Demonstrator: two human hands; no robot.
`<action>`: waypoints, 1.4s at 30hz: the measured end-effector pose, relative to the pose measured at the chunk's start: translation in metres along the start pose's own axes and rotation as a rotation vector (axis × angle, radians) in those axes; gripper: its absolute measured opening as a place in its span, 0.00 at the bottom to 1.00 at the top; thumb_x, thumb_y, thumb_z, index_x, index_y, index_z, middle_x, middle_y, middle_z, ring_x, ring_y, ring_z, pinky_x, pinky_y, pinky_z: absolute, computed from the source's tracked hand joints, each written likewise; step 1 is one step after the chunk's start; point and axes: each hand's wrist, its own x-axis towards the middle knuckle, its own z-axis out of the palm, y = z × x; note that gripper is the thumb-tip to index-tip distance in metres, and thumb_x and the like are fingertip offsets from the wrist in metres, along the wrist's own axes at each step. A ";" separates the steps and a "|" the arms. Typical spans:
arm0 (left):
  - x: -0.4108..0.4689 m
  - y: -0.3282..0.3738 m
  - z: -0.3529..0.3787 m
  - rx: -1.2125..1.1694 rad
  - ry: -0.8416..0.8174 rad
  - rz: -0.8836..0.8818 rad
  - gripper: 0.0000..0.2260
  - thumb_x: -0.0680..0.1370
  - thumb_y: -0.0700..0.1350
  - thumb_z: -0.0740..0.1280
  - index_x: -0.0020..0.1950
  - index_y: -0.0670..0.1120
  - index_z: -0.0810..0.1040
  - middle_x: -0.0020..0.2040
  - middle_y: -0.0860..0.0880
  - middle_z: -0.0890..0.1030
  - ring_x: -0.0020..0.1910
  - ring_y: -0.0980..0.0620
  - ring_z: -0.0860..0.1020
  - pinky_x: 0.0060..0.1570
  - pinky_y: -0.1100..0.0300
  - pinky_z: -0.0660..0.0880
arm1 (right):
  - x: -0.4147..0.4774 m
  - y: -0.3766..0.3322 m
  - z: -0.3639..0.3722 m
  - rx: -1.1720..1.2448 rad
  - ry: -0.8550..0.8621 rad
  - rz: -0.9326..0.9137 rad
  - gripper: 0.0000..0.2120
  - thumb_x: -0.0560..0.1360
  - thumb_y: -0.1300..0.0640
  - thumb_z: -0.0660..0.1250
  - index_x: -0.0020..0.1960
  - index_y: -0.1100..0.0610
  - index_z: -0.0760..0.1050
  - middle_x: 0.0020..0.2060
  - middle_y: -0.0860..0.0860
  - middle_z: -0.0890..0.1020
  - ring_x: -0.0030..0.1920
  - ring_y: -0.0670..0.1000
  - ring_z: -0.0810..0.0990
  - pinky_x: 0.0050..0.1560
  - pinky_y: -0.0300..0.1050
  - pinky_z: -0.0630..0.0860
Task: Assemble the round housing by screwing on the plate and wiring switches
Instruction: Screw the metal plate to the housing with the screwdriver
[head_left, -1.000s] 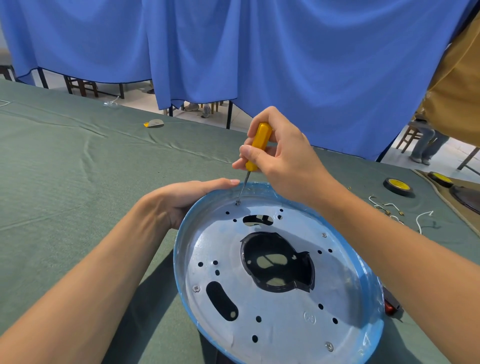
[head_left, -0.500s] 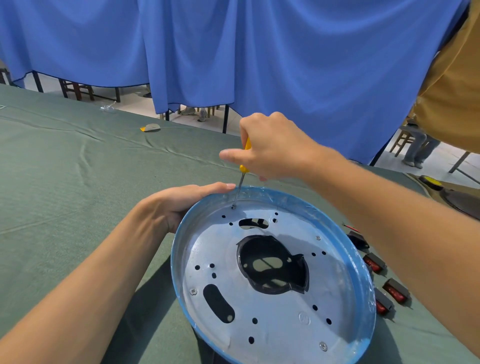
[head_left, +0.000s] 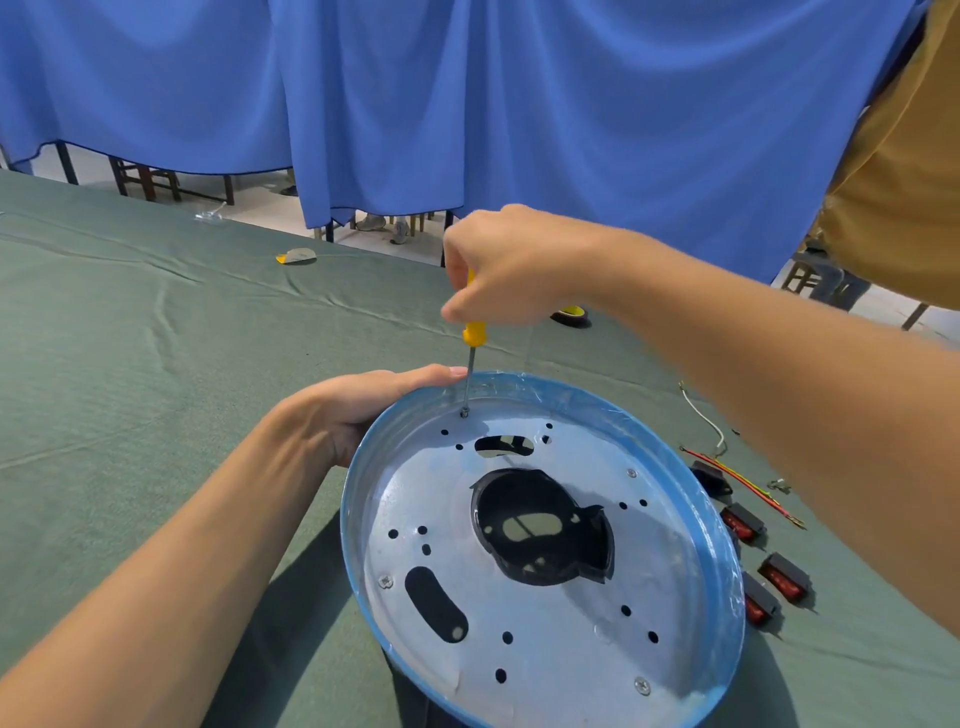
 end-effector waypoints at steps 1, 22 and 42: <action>0.000 0.000 0.000 0.005 0.001 0.000 0.35 0.63 0.65 0.74 0.61 0.42 0.82 0.58 0.39 0.83 0.49 0.45 0.83 0.45 0.55 0.82 | 0.002 -0.002 0.003 0.021 0.037 0.011 0.10 0.75 0.50 0.64 0.44 0.57 0.74 0.38 0.53 0.77 0.38 0.54 0.75 0.30 0.43 0.67; -0.004 0.000 0.002 -0.008 0.011 -0.005 0.31 0.69 0.64 0.73 0.61 0.41 0.81 0.55 0.39 0.84 0.44 0.46 0.84 0.40 0.56 0.81 | -0.003 0.000 -0.006 0.000 -0.096 0.040 0.15 0.74 0.45 0.66 0.53 0.55 0.71 0.36 0.51 0.76 0.30 0.50 0.75 0.22 0.37 0.66; -0.005 0.001 0.005 -0.024 0.049 0.001 0.32 0.66 0.62 0.72 0.59 0.38 0.82 0.51 0.38 0.85 0.39 0.46 0.84 0.35 0.57 0.80 | -0.004 -0.005 -0.006 0.015 -0.037 -0.038 0.16 0.75 0.52 0.67 0.59 0.53 0.67 0.45 0.53 0.78 0.35 0.51 0.77 0.29 0.43 0.67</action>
